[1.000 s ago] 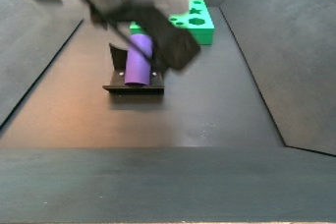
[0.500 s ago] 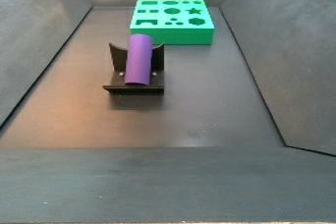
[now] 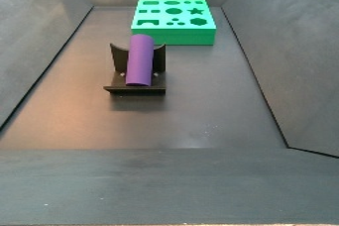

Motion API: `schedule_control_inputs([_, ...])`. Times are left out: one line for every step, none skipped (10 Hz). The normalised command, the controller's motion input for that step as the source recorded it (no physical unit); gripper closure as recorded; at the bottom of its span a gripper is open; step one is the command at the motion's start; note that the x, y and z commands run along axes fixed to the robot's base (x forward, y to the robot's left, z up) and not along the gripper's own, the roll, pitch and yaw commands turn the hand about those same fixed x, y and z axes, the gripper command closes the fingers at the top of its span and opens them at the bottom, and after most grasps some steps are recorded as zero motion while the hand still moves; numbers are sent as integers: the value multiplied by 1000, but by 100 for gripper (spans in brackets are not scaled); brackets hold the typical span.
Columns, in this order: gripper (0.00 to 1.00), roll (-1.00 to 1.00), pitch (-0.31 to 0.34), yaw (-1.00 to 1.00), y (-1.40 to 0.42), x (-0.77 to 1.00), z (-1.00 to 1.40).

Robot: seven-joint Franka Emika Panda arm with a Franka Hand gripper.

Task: Pick up the round object. Move up. Place the round object on the fixture. Regrasp the round object. Move to above the board. Insert the round object.
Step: Regrasp the round object.

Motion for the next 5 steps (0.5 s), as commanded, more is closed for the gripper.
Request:
schedule_control_inputs([0, 1000, 19, 21, -32, -36, 12])
schedule_control_inputs([0, 1000, 10, 22, -23, -31, 13])
schedule_control_inputs([0, 1000, 6, 22, -19, -29, 10])
schedule_control_inputs([0, 1000, 0, 24, -17, -22, 12])
schedule_control_inputs([0, 1000, -2, 24, -14, -21, 11])
